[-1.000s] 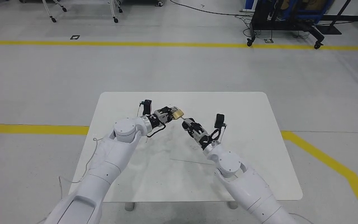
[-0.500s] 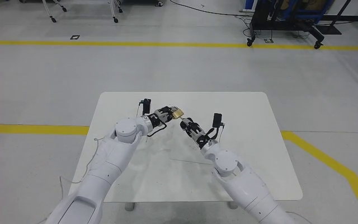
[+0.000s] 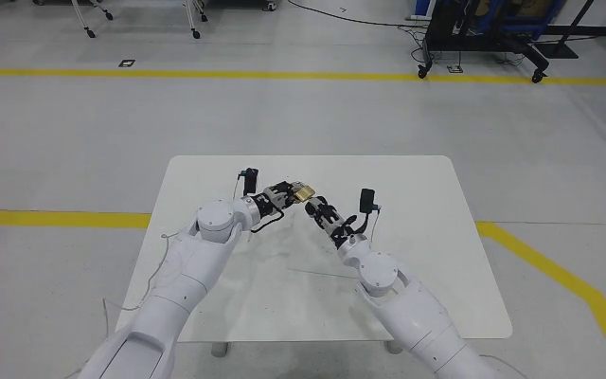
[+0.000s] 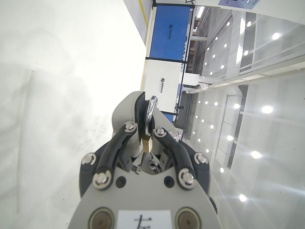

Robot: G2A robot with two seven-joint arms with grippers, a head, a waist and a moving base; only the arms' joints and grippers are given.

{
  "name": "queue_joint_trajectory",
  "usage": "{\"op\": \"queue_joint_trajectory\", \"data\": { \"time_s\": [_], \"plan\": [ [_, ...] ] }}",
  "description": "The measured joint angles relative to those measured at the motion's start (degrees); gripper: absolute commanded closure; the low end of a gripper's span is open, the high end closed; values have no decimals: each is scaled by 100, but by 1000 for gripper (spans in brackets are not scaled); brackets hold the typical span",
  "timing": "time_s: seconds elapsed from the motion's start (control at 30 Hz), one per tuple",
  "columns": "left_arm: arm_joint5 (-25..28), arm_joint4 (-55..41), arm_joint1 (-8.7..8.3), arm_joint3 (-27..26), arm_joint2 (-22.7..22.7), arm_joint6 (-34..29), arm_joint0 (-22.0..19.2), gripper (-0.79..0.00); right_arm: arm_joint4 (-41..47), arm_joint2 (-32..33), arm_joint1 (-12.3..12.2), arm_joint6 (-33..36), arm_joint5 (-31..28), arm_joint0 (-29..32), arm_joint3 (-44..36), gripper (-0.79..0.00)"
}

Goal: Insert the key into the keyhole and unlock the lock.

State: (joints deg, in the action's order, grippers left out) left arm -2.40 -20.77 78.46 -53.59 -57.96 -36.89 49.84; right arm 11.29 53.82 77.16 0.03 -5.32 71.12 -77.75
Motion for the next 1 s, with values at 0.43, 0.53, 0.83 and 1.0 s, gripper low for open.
{"op": "queue_joint_trajectory", "data": {
  "time_s": [0.43, 0.53, 0.83, 1.0],
  "plan": [
    [63, -98, -9, 14, -147, -152, -8, 0, 151, 97, 28, 154, -132, 6, -52, -785],
    [126, -133, -22, -3, -219, -164, 6, 0, 151, 97, 28, 154, -132, 6, -52, -785],
    [512, -418, -55, -163, -443, -403, 149, 0, 878, 298, 25, 662, -602, 236, -355, -711],
    [499, -735, -89, -137, -642, -715, 151, 0, 2252, 639, -11, 1903, -838, 416, -414, -314]
  ]
}}
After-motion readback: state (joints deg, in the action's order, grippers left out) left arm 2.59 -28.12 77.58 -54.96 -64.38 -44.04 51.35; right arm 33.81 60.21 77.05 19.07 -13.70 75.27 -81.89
